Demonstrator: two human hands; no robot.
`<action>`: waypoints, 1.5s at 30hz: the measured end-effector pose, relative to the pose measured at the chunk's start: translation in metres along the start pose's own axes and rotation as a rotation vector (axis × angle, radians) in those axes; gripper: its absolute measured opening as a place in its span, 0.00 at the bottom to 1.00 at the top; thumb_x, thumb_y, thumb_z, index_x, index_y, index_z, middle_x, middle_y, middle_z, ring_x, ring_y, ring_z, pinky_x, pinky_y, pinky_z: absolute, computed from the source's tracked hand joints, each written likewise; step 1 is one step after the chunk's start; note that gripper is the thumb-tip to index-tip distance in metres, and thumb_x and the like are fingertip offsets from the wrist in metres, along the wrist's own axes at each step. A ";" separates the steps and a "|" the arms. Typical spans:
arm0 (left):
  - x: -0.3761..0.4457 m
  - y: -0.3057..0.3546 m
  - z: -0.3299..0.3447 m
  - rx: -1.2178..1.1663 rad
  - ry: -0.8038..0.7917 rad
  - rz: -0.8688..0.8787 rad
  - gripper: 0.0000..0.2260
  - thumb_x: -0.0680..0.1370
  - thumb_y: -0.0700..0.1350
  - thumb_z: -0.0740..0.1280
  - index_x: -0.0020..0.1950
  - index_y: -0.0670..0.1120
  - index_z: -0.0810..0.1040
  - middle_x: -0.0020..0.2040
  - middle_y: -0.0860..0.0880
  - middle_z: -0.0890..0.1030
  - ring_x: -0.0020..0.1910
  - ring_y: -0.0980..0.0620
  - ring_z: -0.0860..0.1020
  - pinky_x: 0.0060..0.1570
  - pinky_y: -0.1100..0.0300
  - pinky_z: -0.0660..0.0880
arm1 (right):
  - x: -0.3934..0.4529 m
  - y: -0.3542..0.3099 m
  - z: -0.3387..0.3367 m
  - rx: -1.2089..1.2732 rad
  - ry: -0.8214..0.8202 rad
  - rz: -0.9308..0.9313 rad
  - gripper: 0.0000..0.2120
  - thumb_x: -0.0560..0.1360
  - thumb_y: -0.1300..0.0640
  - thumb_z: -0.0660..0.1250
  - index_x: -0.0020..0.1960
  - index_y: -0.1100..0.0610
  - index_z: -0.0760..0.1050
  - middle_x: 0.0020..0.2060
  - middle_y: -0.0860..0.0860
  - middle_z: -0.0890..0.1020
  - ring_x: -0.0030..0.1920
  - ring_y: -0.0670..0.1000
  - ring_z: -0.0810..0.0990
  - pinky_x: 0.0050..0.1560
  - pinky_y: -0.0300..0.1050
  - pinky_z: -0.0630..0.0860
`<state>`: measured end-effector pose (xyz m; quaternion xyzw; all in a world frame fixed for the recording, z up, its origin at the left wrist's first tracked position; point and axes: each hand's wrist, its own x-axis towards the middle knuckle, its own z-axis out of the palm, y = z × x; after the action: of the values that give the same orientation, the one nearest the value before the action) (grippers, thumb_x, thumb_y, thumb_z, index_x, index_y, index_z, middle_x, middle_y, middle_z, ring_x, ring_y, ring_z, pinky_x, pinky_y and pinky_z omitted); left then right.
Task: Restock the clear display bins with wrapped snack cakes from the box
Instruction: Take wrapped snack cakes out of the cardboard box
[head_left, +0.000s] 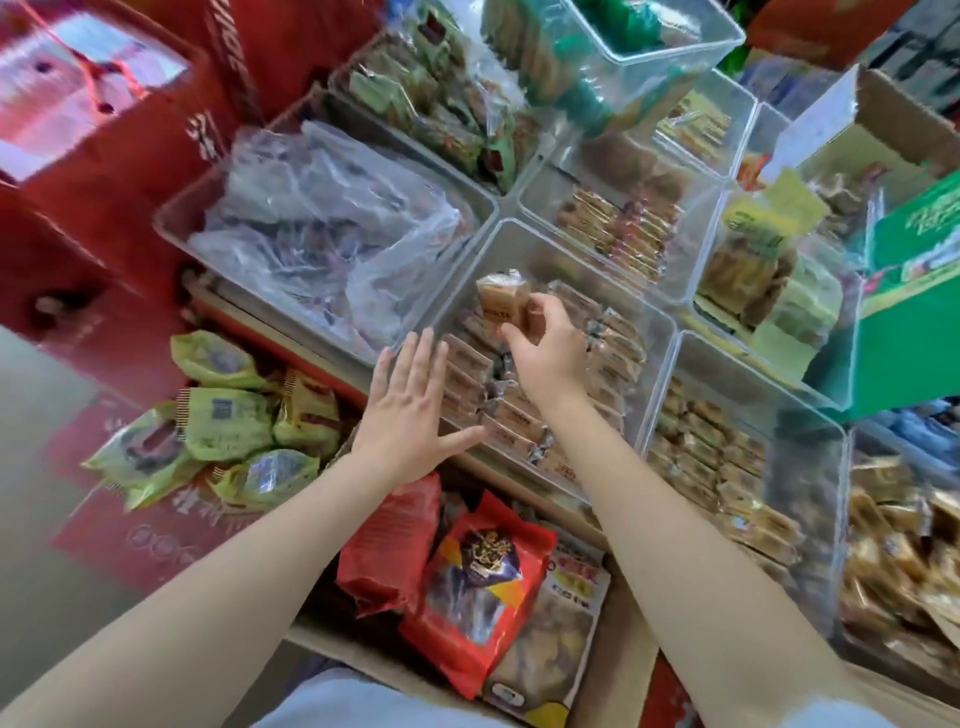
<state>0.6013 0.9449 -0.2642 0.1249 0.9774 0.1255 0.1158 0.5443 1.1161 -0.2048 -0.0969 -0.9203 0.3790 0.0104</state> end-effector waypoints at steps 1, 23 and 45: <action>0.001 0.000 0.002 0.000 0.005 -0.002 0.53 0.68 0.80 0.32 0.81 0.44 0.33 0.80 0.44 0.31 0.78 0.48 0.29 0.72 0.50 0.23 | 0.004 0.003 0.009 -0.074 -0.030 -0.032 0.17 0.77 0.57 0.71 0.64 0.55 0.73 0.52 0.50 0.83 0.53 0.52 0.81 0.56 0.49 0.77; -0.003 0.009 -0.013 0.071 -0.104 -0.023 0.53 0.67 0.78 0.35 0.81 0.44 0.34 0.81 0.43 0.32 0.79 0.47 0.31 0.76 0.47 0.30 | -0.068 0.031 -0.018 -0.487 -0.264 -0.340 0.16 0.79 0.56 0.63 0.65 0.54 0.78 0.63 0.53 0.78 0.66 0.55 0.73 0.66 0.58 0.67; -0.242 0.460 0.026 -0.667 -0.146 0.797 0.20 0.80 0.52 0.62 0.71 0.50 0.73 0.75 0.51 0.69 0.76 0.50 0.64 0.75 0.51 0.58 | -0.430 0.245 -0.394 -0.362 0.403 0.166 0.07 0.79 0.58 0.66 0.52 0.56 0.82 0.47 0.50 0.84 0.47 0.48 0.80 0.48 0.45 0.79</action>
<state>0.9346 1.3159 -0.1157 0.4518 0.7503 0.4553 0.1602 1.0439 1.4796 -0.0721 -0.2454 -0.9413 0.1812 0.1444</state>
